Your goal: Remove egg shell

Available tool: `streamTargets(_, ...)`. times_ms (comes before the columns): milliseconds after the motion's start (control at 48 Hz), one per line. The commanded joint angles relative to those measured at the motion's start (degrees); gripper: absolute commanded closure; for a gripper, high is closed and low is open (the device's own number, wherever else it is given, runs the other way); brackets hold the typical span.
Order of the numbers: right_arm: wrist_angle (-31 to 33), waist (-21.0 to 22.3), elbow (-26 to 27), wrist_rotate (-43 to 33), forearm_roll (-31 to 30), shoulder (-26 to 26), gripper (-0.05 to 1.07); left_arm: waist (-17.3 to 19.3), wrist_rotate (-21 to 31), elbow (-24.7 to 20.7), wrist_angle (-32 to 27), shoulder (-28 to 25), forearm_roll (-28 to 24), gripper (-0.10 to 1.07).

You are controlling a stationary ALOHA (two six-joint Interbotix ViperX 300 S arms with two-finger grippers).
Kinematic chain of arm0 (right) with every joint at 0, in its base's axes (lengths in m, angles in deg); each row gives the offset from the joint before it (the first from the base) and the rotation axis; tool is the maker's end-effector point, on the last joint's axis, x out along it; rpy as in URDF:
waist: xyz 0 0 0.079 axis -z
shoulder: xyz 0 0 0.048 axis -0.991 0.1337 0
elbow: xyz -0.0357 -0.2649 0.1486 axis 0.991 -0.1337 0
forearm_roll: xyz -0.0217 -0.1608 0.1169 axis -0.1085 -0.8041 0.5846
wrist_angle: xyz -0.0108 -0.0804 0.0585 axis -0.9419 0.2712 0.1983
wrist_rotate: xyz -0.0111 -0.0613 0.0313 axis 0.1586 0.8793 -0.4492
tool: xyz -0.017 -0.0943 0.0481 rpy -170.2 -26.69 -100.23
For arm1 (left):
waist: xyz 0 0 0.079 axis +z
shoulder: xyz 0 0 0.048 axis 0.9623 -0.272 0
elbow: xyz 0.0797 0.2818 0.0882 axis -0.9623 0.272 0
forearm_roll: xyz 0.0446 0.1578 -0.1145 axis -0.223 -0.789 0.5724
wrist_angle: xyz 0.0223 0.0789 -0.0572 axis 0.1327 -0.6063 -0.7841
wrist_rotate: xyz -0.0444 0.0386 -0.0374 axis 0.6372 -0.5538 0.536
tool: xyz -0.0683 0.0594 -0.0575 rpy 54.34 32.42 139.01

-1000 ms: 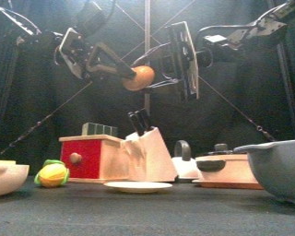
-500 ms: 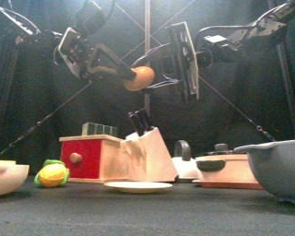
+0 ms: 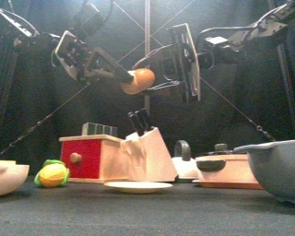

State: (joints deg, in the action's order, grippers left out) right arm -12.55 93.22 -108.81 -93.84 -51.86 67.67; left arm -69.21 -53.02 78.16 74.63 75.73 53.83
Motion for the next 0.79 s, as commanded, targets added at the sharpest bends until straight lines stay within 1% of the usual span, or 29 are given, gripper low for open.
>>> streamTargets(0,-0.2,0.1,0.4,0.2,0.1,-2.0,0.42,0.3,0.1,-0.5,0.4,1.2,0.1,0.24)
streamTargets(458,-0.3,0.1,-0.2,0.3,0.1,-2.9,0.42,0.3,0.1,1.7,0.0,3.8,-0.4,0.24)
streamTargets(771,-0.3,0.3,-0.4,0.3,0.1,-3.2,0.42,0.3,0.1,1.8,0.1,3.9,-0.6,0.24)
